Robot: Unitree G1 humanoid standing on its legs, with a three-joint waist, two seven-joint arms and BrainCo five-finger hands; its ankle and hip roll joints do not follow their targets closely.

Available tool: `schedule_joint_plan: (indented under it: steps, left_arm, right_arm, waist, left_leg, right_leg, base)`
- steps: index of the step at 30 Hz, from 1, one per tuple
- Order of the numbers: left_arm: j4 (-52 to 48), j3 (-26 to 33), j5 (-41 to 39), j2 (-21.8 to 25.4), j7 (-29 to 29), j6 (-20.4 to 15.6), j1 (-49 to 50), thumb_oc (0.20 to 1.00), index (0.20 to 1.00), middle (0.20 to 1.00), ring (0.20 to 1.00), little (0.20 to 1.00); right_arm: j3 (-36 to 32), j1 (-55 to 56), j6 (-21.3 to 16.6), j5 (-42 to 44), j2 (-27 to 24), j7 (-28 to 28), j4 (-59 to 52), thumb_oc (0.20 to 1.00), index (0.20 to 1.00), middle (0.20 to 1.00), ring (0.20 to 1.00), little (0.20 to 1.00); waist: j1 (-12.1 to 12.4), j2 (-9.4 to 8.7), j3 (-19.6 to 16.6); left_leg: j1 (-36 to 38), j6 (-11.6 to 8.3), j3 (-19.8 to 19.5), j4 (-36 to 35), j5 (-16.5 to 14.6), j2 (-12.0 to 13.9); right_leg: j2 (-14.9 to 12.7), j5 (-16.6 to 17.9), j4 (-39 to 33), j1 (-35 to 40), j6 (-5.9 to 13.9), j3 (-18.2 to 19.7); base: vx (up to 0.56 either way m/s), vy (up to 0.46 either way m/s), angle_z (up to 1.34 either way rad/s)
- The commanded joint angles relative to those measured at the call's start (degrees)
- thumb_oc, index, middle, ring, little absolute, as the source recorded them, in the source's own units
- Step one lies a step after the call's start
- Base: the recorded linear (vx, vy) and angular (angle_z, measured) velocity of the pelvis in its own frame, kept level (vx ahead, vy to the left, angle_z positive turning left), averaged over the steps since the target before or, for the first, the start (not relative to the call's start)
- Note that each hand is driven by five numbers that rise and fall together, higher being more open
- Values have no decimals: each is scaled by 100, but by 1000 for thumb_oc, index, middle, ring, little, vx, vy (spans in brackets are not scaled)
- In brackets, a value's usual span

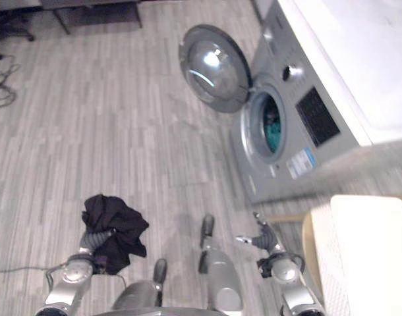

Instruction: Grab the laundry basket,head to the washer,open it,put in the laundry and shut it.

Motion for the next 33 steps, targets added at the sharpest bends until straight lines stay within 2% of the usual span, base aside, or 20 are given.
schedule_joint_plan:
  steps: [1, 2, 3, 4, 7, 9, 12, 13, 14, 18, 19, 21, 22, 24, 25, 26, 28, 31, 32, 33]
  left_arm:
    - [-536, 44, 198, 266, -27, -341, 34, 200, 200, 200, 200, 200]
    - [-536, 45, 198, 266, -27, -341, 35, 200, 200, 200, 200, 200]
    - [-517, 48, 152, 236, -45, -336, 29, 200, 200, 200, 200, 200]
    - [-500, 49, 125, 211, -37, -336, 14, 200, 200, 200, 200, 200]
    - [-388, -16, 144, 195, -29, -323, -95, 200, 200, 200, 200, 200]
    - [-414, -58, 193, 232, -21, -316, -119, 200, 200, 200, 200, 200]
    - [-434, -73, 235, 315, 9, -261, -127, 200, 200, 200, 200, 200]
    - [-433, -86, 236, 333, 12, -250, -131, 200, 200, 200, 200, 200]
    - [-449, -82, 230, 351, 14, -244, -121, 200, 200, 200, 200, 200]
    - [-531, -69, 206, 357, -36, -237, -42, 200, 200, 200, 200, 200]
    - [-615, -37, 197, 379, -80, -211, 25, 200, 200, 200, 200, 200]
    - [-652, 28, 235, 501, -94, -191, 34, 200, 200, 200, 200, 200]
    - [-652, 28, 235, 502, -94, -191, 30, 200, 200, 200, 200, 200]
    - [-653, 91, 251, 588, -54, -169, 2, 200, 200, 200, 200, 200]
    - [-627, 147, 272, 640, -9, -171, -4, 200, 200, 200, 200, 200]
    - [-616, 131, 293, 640, -3, -170, -10, 200, 200, 200, 200, 200]
    - [-603, 86, 302, 609, -13, -163, -27, 200, 200, 200, 200, 200]
    - [-579, 59, 320, 585, -15, -145, -40, 200, 200, 200, 200, 200]
    - [-638, 17, 331, 569, -48, -141, -33, 200, 200, 200, 200, 200]
    - [-650, -4, 349, 567, -52, -139, -45, 200, 200, 200, 200, 200]
  right_arm:
    - [-204, 4, -211, 28, -150, 30, -282, 1000, 1000, 1000, 1000, 1000]
    - [-204, 4, -211, 28, -149, 30, -282, 1000, 1000, 1000, 1000, 1000]
    - [-185, -16, -219, 48, -198, 46, -244, 1000, 1000, 1000, 1000, 1000]
    - [-182, -36, -205, 44, -228, 26, -208, 1000, 1000, 1000, 1000, 1000]
    - [-229, -89, -162, 52, -305, -55, -111, 1000, 1000, 1000, 1000, 1000]
    - [-266, -67, -153, 76, -306, -86, -67, 1000, 1000, 1000, 1000, 1000]
    - [-291, -42, -123, 89, -288, -168, 69, 1000, 1000, 1000, 1000, 1000]
    - [-288, -38, -90, 83, -265, -178, 120, 1000, 1000, 1000, 1000, 1000]
    - [-292, -18, -85, 73, -254, -180, 132, 1000, 1000, 1000, 1000, 1000]
    - [-327, 35, -69, 55, -196, -129, 129, 1000, 1000, 1000, 1000, 1000]
    - [-343, 22, -50, 29, -150, -118, 117, 1000, 1000, 1000, 1000, 1000]
    - [-341, -93, -30, -14, -45, -79, 48, 1000, 1000, 1000, 1000, 1000]
    - [-343, -96, -30, -14, -44, -79, 48, 1000, 1000, 1000, 1000, 1000]
    - [-295, -211, -11, -24, 29, -68, 60, 1000, 1000, 1000, 1000, 1000]
    - [-259, -274, -18, -17, 95, -74, 63, 1000, 1000, 1000, 1000, 1000]
    - [-244, -264, -27, -6, 123, -57, 56, 1000, 1000, 1000, 1000, 1000]
    - [-260, -209, -15, 20, 136, -28, 80, 1000, 1000, 1000, 1000, 1000]
    - [-272, -188, 5, 31, 118, -29, 108, 1000, 1000, 1000, 1000, 1000]
    - [-252, -213, 0, 33, 96, -49, 117, 1000, 1000, 1000, 1000, 1000]
    - [-239, -212, -12, 28, 95, -53, 102, 1000, 1000, 1000, 1000, 1000]
  waist:
    - [-238, -111, -366]
    - [-242, -114, -371]
    - [-261, -155, -382]
    - [-256, -192, -375]
    - [-192, -325, -360]
    - [-172, -360, -371]
    - [-81, -315, -377]
    - [-47, -313, -383]
    - [-21, -326, -384]
    - [-1, -322, -501]
    - [19, -319, -530]
    - [64, -379, -610]
    - [69, -378, -625]
    - [76, -388, -558]
    - [82, -373, -535]
    - [51, -369, -521]
    - [-43, -327, -529]
    - [-133, -292, -537]
    - [-167, -279, -526]
    - [-185, -276, -526]
  left_leg:
    - [297, -124, 622, 745, -82, -448]
    - [291, -123, 619, 744, -78, -452]
    - [11, -245, 998, 1462, 294, -213]
    - [-199, -218, 1227, 1725, 363, -74]
    - [-767, -27, 1678, 1605, 42, 124]
    - [-968, -29, 1712, 1174, 100, 178]
    - [-1313, -223, 1535, 339, 932, 312]
    - [-1439, -272, 1466, 235, 1102, 361]
    - [-1491, -295, 1362, 213, 1132, 359]
    - [-1455, -257, 1299, 296, 996, 294]
    - [-1418, -197, 1290, 445, 857, 217]
    - [-1355, 62, 1524, 759, 415, 94]
    - [-1372, 62, 1530, 742, 438, 97]
    - [-1245, 199, 1715, 789, 266, 84]
    - [-1086, 274, 1927, 692, 202, 86]
    - [-960, 300, 1973, 636, 161, 64]
    - [-678, 318, 1988, 411, 143, -30]
    - [-449, 323, 2080, 228, 115, -78]
    - [-191, 300, 2213, 104, 19, -82]
    - [-49, 276, 2290, 38, -23, -74]
  right_leg:
    - [-167, -47, -292, 555, 30, 71]
    - [-172, -46, -292, 550, 31, 69]
    - [-130, -187, -384, 840, -92, 39]
    - [-146, -278, -426, 972, -142, 4]
    - [-200, -473, -520, 1287, -132, 64]
    - [-214, -562, -492, 1392, -120, 123]
    - [-116, -786, -457, 1665, -154, 241]
    - [-93, -851, -427, 1727, -166, 285]
    - [-93, -914, -390, 1806, -154, 351]
    - [-158, -1019, -331, 1988, -74, 562]
    - [-270, -1033, -277, 2080, -14, 702]
    - [-528, -973, -6, 1999, 154, 927]
    - [-524, -956, -11, 1974, 152, 934]
    - [-575, -818, 523, 1714, 214, 996]
    - [-641, -580, 878, 1452, 283, 959]
    - [-638, -498, 1005, 1369, 293, 927]
    - [-410, -530, 1160, 1130, 261, 936]
    - [-283, -598, 954, 1008, 227, 730]
    - [-278, -568, 644, 887, 184, 194]
    - [-282, -510, 567, 761, 171, -94]
  base:
    - [176, -107, 42]
    - [217, -129, 43]
    - [206, -117, 52]
    - [271, -140, 43]
    - [221, -40, -22]
    - [235, 25, -32]
    - [275, 77, -16]
    - [306, 108, -25]
    - [358, 160, -27]
    - [341, 220, -39]
    - [409, 356, -77]
    - [453, 427, -79]
    - [214, 243, -58]
    - [149, 202, -55]
    - [202, 227, -56]
    - [220, 207, -75]
    - [222, 141, -35]
    - [187, 65, 7]
    - [203, 5, -18]
    - [208, 7, -49]
